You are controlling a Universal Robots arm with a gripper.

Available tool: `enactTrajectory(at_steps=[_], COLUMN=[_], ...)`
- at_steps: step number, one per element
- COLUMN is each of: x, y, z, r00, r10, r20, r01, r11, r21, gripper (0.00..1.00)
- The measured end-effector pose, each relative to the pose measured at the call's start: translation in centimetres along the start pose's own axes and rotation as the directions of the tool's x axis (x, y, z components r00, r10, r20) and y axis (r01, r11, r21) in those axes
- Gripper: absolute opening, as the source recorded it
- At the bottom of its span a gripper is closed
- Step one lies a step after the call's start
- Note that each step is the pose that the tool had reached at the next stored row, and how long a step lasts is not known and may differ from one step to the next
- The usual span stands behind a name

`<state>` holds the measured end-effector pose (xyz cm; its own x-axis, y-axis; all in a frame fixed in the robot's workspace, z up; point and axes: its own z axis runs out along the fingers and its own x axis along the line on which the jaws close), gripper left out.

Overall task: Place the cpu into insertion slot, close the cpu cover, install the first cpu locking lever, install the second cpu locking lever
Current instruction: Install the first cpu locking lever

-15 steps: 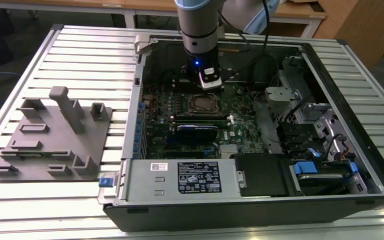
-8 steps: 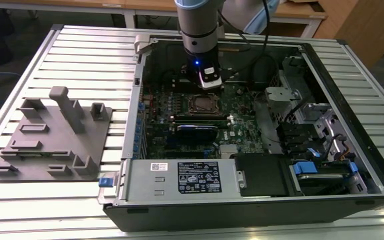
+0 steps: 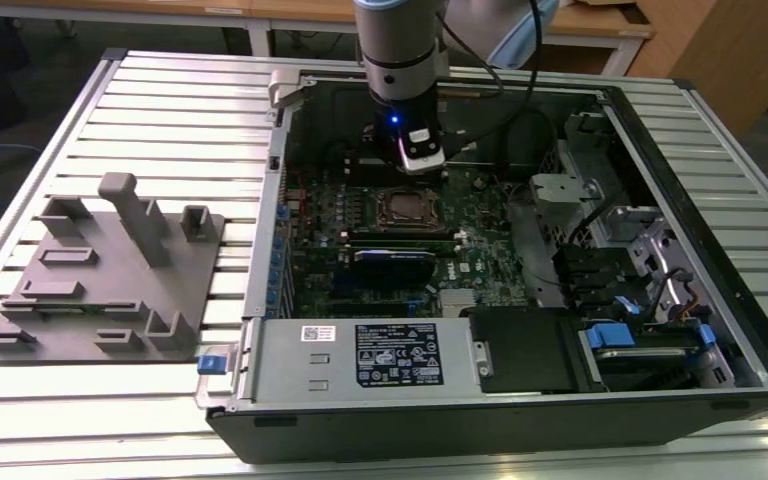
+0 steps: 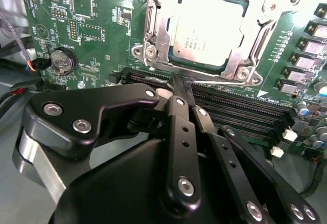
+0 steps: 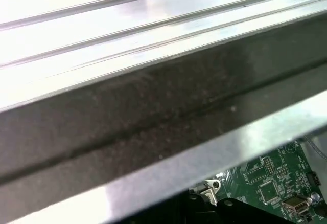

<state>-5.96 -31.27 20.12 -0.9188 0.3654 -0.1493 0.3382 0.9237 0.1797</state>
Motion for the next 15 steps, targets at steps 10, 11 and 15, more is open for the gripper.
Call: enactTrajectory(at_steps=[10,11,15], x=[0.04,0.07,0.23], y=[-0.16,-0.18,-0.29], z=[0.05,0.06,0.11], r00=[0.9998,0.9997,0.9996], r10=[0.001,0.002,0.004], r20=[0.021,0.0226,0.0287], r01=[-0.001,-0.001,-0.002], r11=[0.9996,0.9995,0.9988], r21=[-0.0267,-0.0313,-0.0482], gripper=[0.1,0.1,0.1])
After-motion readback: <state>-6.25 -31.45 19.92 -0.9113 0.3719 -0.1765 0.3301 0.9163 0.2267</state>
